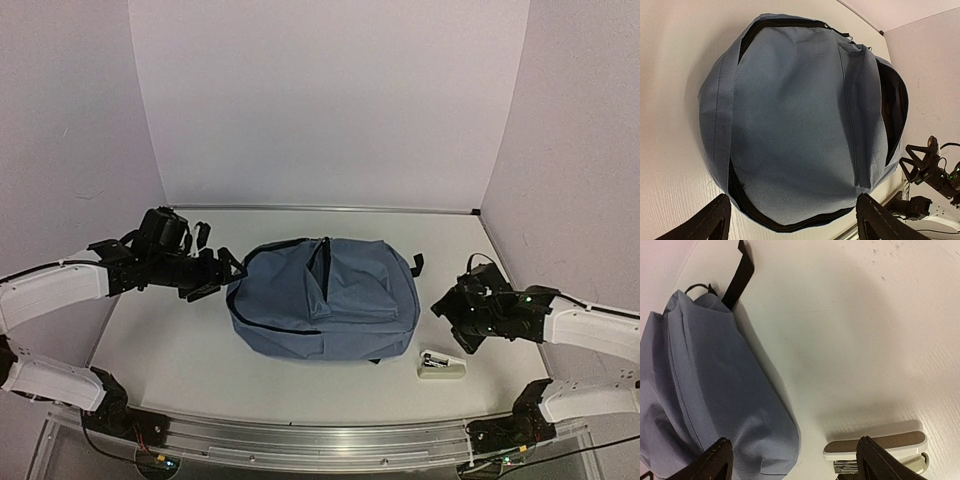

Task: Pack the student bag
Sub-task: Place the personal item in the student bag, then pick up the stationery from the center of the board.

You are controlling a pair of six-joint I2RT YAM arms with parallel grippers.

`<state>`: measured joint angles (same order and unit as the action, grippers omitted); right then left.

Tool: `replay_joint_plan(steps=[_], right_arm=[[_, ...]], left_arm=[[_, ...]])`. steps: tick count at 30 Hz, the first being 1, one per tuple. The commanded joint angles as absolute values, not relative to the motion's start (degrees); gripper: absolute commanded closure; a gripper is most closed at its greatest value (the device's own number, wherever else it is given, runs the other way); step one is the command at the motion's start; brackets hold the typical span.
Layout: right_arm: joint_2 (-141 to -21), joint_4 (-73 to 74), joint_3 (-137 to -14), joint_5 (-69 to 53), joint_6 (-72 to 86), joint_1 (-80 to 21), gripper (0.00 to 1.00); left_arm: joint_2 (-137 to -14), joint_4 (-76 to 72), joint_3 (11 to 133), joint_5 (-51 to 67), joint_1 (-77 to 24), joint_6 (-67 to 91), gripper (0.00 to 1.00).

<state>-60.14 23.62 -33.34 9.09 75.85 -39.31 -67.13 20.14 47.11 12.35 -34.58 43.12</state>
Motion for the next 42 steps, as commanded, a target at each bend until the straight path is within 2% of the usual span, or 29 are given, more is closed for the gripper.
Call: replay_joint_plan(steps=[1, 12, 24, 32, 42], right_arm=[[-59.27, 21.64, -29.74, 7.0, 89.09, -39.12, 0.19], [-57.7, 18.07, -26.06, 3.26, 102.04, -39.07, 0.36], [-65.47, 16.79, -28.61, 0.46, 105.24, -39.04, 0.41], [-72.86, 15.95, -30.58, -4.51, 105.64, -39.05, 0.5], [-69.48, 19.1, -33.88, -3.69, 105.02, -39.04, 0.46]], left_arm=[[-68.07, 17.32, 47.36, 13.98, -34.19, 41.47, 0.14], [-68.47, 15.58, 45.93, 15.18, -34.19, 42.61, 0.14], [-68.15, 15.12, 45.24, 15.29, -34.19, 43.0, 0.14], [-67.47, 15.8, 45.5, 14.84, -34.17, 42.93, 0.14], [-67.19, 16.26, 44.85, 14.17, -34.19, 42.65, 0.14]])
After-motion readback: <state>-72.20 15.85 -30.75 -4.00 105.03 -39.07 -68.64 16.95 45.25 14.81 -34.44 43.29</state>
